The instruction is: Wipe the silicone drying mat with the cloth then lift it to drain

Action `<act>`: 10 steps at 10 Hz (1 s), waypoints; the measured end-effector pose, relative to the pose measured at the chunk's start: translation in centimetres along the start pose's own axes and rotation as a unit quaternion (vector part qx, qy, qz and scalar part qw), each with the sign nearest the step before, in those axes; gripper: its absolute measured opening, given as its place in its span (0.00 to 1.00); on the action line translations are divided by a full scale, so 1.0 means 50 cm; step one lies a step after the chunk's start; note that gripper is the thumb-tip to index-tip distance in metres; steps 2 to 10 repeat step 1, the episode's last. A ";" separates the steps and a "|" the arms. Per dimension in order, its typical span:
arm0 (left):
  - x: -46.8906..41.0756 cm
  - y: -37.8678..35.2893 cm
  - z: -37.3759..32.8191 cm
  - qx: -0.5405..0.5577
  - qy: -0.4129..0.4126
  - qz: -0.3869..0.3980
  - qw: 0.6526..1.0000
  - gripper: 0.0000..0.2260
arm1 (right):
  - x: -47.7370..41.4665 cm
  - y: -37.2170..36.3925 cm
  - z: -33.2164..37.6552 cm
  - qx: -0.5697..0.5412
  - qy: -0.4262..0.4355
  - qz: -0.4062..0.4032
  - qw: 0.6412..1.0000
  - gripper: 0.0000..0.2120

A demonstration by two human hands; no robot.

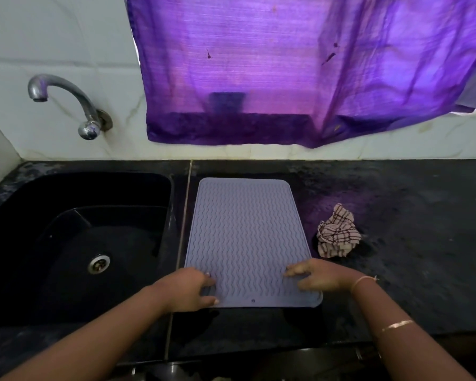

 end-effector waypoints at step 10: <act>-0.012 0.017 -0.012 0.011 0.002 -0.007 1.000 0.20 | 0.001 0.037 0.021 -0.034 0.012 -0.072 0.997 0.18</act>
Point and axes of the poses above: each hand's wrist, its own x-axis away from the middle knuckle, its own y-axis out of the back of the hand, z = x × y, the point moved 8 cm from there along -x, towards the middle knuckle, and after that the axes turned 9 degrees about z, right-handed, at the moved point
